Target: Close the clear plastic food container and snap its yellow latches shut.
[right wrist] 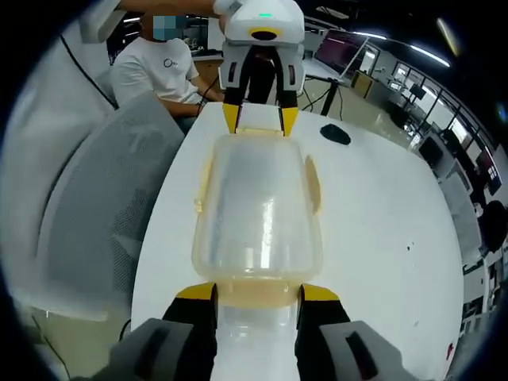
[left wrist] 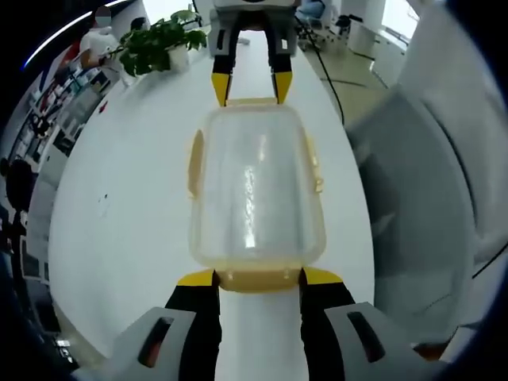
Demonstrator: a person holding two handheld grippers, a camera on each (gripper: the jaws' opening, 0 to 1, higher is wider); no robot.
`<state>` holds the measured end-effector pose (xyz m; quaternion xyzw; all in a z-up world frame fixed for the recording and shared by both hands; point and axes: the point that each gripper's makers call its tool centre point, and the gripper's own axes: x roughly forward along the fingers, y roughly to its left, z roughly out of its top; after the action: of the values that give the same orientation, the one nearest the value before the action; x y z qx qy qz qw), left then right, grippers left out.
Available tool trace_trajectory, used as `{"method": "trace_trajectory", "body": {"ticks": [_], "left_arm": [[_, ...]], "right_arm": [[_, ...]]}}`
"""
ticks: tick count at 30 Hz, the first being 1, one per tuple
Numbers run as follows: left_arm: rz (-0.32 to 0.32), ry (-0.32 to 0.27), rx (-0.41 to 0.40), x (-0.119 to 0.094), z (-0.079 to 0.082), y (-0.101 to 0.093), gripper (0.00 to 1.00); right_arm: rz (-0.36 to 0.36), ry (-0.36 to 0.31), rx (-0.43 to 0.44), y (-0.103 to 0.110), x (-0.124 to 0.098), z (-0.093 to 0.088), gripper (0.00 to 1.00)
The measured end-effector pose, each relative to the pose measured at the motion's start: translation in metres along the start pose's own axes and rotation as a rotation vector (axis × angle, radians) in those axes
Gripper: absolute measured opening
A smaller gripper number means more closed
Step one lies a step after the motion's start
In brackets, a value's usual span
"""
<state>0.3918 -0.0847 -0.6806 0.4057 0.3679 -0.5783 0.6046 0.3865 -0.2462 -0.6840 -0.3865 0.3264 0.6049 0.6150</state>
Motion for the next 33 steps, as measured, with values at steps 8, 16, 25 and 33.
{"method": "trace_trajectory", "body": {"ticks": [8, 16, 25, 33], "left_arm": [[0.002, -0.002, 0.003, 0.012, 0.012, 0.002, 0.36], [-0.002, -0.004, 0.004, 0.024, 0.022, 0.003, 0.36], [-0.007, -0.003, 0.012, 0.037, 0.033, 0.005, 0.36], [-0.008, -0.003, 0.012, 0.048, 0.038, 0.006, 0.36]], "right_arm": [[-0.002, 0.003, 0.0, -0.001, -0.004, -0.017, 0.36], [-0.004, 0.009, 0.0, -0.002, -0.006, -0.031, 0.36], [-0.007, 0.019, 0.008, -0.001, -0.007, -0.048, 0.36], [-0.005, 0.029, 0.01, -0.002, -0.006, -0.059, 0.36]]}}
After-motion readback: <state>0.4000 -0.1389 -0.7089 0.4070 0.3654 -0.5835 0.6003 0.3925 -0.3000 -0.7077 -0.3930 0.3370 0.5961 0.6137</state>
